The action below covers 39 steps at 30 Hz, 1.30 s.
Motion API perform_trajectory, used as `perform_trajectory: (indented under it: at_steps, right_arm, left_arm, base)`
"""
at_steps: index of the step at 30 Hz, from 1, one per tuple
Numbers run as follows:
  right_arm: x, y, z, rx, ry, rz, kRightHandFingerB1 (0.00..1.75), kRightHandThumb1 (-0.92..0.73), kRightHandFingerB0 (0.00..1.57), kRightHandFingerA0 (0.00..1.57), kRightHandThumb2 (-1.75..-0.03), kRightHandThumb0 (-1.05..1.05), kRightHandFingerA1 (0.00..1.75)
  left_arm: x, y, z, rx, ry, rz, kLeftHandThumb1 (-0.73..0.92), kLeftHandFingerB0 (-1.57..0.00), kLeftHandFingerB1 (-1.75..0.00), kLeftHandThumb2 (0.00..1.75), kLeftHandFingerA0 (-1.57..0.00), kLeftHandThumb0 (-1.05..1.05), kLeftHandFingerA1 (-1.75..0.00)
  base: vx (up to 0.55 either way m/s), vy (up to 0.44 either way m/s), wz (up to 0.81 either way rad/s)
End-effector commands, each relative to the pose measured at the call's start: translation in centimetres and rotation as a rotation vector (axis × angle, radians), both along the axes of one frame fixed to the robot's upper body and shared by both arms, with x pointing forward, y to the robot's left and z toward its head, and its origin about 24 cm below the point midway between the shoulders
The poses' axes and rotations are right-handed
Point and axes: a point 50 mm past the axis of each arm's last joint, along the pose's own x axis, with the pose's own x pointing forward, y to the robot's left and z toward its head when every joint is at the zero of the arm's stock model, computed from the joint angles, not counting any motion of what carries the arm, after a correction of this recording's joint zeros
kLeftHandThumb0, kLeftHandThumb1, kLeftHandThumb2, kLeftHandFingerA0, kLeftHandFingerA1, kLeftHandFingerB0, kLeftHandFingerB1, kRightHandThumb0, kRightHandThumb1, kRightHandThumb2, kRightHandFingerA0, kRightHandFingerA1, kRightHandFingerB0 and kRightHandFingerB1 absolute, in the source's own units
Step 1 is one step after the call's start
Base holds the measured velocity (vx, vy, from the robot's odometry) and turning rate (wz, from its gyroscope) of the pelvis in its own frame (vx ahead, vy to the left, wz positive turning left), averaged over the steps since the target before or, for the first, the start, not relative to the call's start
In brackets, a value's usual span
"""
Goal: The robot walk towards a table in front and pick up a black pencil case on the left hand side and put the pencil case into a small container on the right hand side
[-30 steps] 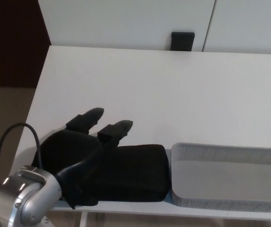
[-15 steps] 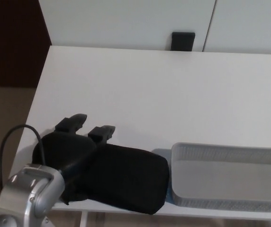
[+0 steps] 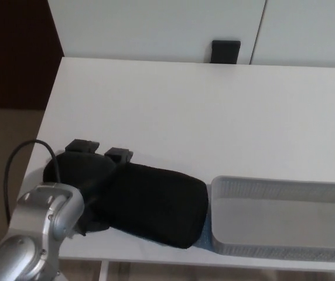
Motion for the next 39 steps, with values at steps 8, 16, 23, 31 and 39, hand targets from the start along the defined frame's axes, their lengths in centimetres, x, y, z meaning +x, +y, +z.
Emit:
perform_trajectory:
  at_steps: [8,16,23,31,39]
  right_arm:
    - [0.7,-0.7,0.6,-0.008,-0.021,-0.019,0.46,-0.52,0.33,0.52,-0.77,-0.42,0.54]
    - [1.0,-0.7,0.7,-0.015,-0.028,-0.013,0.47,-0.52,0.33,0.52,-0.78,-0.43,0.55]
    - [1.2,-0.6,0.8,-0.003,-0.029,-0.016,0.36,-0.63,0.38,0.57,-0.59,-0.34,0.43]
    - [1.5,-0.7,0.9,-0.016,-0.036,-0.028,0.36,-0.66,0.39,0.57,-0.60,-0.35,0.44]
    - [1.4,-0.8,1.0,-0.010,-0.044,-0.027,0.47,-0.53,0.32,0.52,-0.80,-0.44,0.56]
  left_arm:
    - [-0.3,0.5,-1.0,-0.131,0.084,-0.001,0.83,-0.59,-0.84,0.63,-0.53,-0.19,-1.52]
    - [0.0,1.7,-0.2,-0.173,0.080,0.019,0.82,-0.64,-0.66,0.63,-0.57,-0.21,-1.43]
    - [-0.3,5.8,1.8,-0.200,0.076,0.069,0.80,-0.57,-0.97,0.69,-0.82,-0.21,-1.13]
    - [-0.5,11.8,5.4,-0.216,0.027,0.183,0.82,-0.65,-0.84,0.68,-0.79,-0.18,-1.21]
    - [-0.3,13.0,8.5,-0.363,-0.001,0.184,0.83,-0.70,-0.85,0.66,-0.80,-0.15,-1.27]
  base:
    - [0.00,0.000,0.00]
    - [0.00,0.000,0.00]
    - [0.00,0.000,0.00]
    - [0.00,0.000,0.00]
    - [0.00,0.000,0.00]
